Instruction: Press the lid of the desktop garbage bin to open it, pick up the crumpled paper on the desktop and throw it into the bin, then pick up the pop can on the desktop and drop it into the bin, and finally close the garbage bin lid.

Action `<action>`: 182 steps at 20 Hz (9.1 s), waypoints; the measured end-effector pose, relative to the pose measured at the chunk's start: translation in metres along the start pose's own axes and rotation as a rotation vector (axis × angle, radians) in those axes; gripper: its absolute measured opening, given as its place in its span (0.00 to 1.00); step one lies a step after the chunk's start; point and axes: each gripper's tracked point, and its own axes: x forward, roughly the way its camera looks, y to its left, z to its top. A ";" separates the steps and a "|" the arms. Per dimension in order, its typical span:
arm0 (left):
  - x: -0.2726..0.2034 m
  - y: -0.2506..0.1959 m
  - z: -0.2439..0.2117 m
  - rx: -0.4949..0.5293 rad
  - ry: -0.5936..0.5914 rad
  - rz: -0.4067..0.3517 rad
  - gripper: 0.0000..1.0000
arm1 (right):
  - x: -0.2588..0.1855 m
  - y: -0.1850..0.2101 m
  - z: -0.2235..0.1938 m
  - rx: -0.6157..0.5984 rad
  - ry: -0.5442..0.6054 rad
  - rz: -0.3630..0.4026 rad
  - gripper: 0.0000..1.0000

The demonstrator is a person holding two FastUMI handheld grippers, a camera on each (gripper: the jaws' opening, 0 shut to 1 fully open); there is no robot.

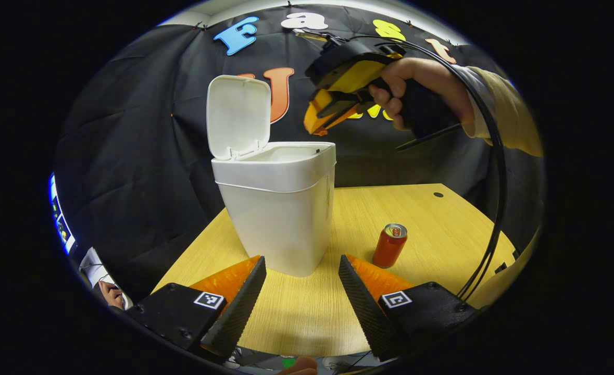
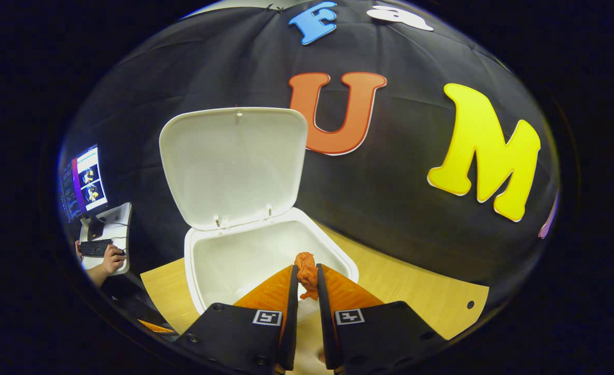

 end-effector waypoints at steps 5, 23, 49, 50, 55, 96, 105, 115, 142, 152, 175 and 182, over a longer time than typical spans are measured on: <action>-0.002 0.004 -0.011 -0.006 0.023 0.013 0.94 | 0.013 0.017 0.000 -0.017 0.003 0.001 0.34; 0.008 -0.009 -0.035 0.041 0.085 -0.027 0.94 | -0.037 -0.024 0.020 -0.016 -0.134 -0.061 0.97; 0.142 -0.179 -0.063 0.143 0.117 -0.296 0.94 | -0.184 -0.291 -0.183 0.207 0.096 -0.490 0.97; 0.148 -0.180 -0.062 0.137 0.115 -0.288 0.94 | -0.184 -0.293 -0.189 0.208 0.111 -0.491 0.97; 0.171 -0.190 -0.067 0.105 0.127 -0.277 0.94 | -0.178 -0.303 -0.201 0.211 0.143 -0.482 0.96; 0.091 -0.053 0.165 -0.062 0.067 -0.072 0.85 | -0.169 -0.257 -0.289 0.440 0.248 -0.400 0.97; 0.136 0.046 0.202 -0.062 0.049 0.124 0.84 | -0.152 -0.244 -0.280 0.427 0.262 -0.366 0.97; 0.197 0.060 0.174 -0.113 0.139 0.132 0.87 | -0.155 -0.237 -0.294 0.391 0.322 -0.376 0.97; 0.098 0.140 0.369 -0.261 -0.092 0.458 0.91 | -0.158 -0.209 -0.307 0.372 0.298 -0.249 0.97; 0.154 0.174 0.329 -0.447 0.065 0.564 0.90 | -0.153 -0.237 -0.321 0.416 0.320 -0.279 0.97; 0.139 0.026 0.200 -0.416 0.079 0.564 0.90 | -0.158 -0.251 -0.320 0.293 0.255 -0.250 0.97; 0.149 0.008 0.173 -0.386 0.135 0.591 0.93 | -0.169 -0.262 -0.344 0.299 0.279 -0.242 0.97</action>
